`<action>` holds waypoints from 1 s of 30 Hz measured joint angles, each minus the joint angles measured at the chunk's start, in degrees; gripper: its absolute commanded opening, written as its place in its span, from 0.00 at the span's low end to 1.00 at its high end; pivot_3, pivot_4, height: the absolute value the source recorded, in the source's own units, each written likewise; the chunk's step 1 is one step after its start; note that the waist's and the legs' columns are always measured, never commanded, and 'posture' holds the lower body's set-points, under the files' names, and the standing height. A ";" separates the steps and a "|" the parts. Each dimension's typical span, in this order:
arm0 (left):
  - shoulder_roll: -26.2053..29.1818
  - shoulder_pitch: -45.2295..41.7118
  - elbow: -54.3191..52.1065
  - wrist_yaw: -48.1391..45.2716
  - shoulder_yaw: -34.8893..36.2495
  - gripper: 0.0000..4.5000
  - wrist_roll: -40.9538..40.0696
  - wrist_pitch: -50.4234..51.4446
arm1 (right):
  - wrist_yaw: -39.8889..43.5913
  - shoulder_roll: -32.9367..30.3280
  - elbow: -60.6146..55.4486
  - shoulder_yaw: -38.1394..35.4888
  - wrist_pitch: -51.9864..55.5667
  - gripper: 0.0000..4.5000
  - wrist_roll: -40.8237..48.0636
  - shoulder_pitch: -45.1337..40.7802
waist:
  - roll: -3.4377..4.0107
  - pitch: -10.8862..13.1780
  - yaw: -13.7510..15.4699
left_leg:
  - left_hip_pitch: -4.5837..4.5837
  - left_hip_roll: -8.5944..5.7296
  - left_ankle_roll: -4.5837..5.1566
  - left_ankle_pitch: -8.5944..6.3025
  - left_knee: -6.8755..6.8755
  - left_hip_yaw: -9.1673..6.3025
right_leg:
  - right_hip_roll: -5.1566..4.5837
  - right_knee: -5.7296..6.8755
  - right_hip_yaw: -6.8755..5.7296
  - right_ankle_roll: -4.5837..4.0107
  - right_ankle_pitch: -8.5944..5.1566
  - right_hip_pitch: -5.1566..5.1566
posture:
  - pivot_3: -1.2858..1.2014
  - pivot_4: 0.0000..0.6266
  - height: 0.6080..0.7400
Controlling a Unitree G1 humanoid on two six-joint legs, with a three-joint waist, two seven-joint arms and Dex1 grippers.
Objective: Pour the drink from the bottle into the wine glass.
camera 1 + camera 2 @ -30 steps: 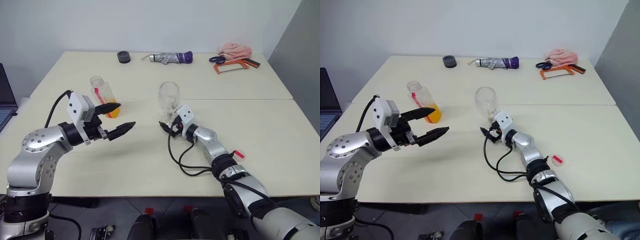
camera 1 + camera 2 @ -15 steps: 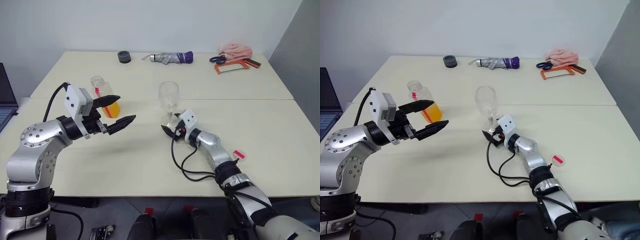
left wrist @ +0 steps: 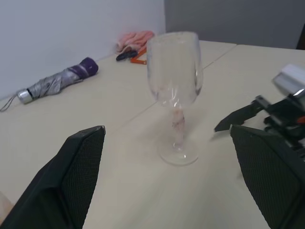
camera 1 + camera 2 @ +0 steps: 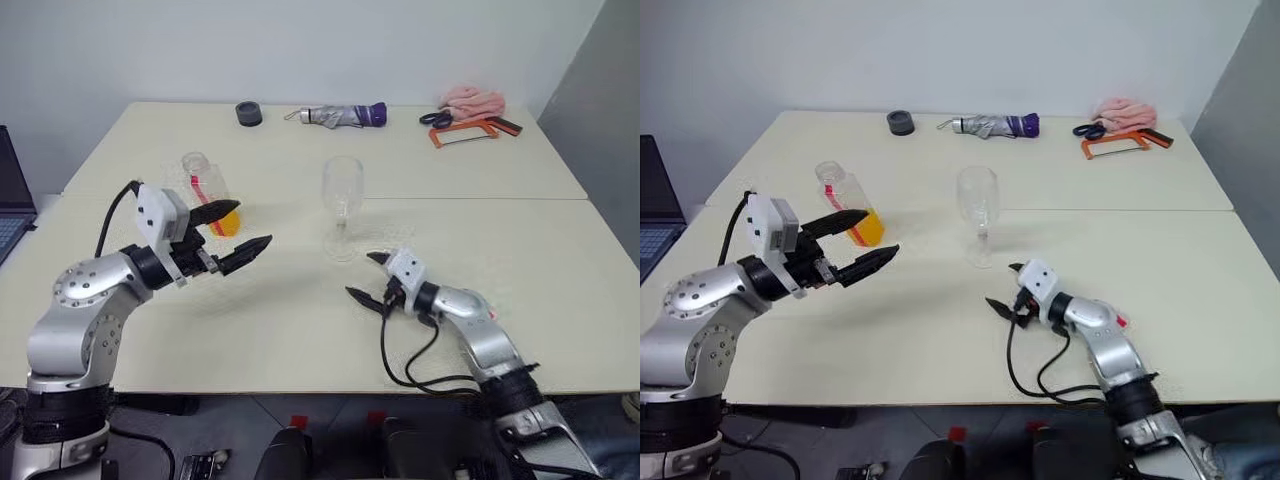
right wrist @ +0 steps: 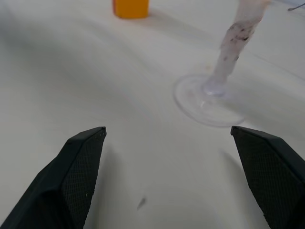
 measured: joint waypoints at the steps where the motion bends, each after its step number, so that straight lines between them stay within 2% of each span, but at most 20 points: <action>1: -0.56 0.90 0.17 0.70 0.00 1.00 0.32 -0.42 | 0.95 -0.81 -2.59 0.01 0.97 0.99 0.75 1.04 | 0.00 0.00 0.00 | 0.01 0.02 0.00 0.00 0.00 0.00 | 0.01 0.01 0.00 0.00 0.00 0.00 | 0.52 0.24 1.00; 4: -2.74 2.98 0.98 3.49 0.03 1.00 2.41 -2.38 | 2.35 -2.73 -8.38 -0.03 2.87 0.99 2.30 2.23 | 0.00 0.00 -0.03 | 0.03 0.07 0.00 0.00 0.00 0.00 | 0.04 0.01 0.00 0.00 0.00 0.01 | 0.52 0.24 1.00; 8: -9.20 5.58 4.83 12.14 0.69 1.00 7.62 -8.35 | 3.51 -4.89 -14.63 -0.06 4.23 0.99 4.15 3.99 | -0.05 0.01 0.32 | 0.03 0.04 0.00 0.00 0.03 -0.02 | 0.01 -0.01 -0.01 0.01 0.00 0.04 | 0.52 0.24 1.00; 13: -13.94 6.58 11.72 21.86 1.31 1.00 12.89 -12.72 | 3.93 -6.31 -20.90 -0.19 6.40 0.99 7.09 4.51 | -0.10 0.00 0.89 | 0.01 0.04 0.00 0.00 0.05 -0.08 | 0.00 -0.01 -0.06 0.01 0.00 0.04 | 0.52 0.24 1.00; 19: -13.13 1.73 19.03 23.88 1.51 1.00 13.99 -14.97 | 3.30 -5.68 -25.96 -0.01 14.45 0.99 12.33 4.35 | -0.14 -0.02 1.19 | -0.01 -0.03 0.00 0.00 0.07 -0.12 | -0.02 -0.01 -0.10 0.01 0.00 0.05 | 0.52 0.24 1.00; 30: -9.13 -10.23 33.53 19.33 1.60 1.00 14.04 -18.28 | -1.12 -4.44 -26.98 1.19 18.60 0.99 11.78 1.39 | -0.14 -0.02 1.16 | -0.01 -0.19 -0.01 0.01 0.06 -0.12 | -0.02 -0.01 -0.12 0.01 0.00 0.03 | 0.52 0.24 1.00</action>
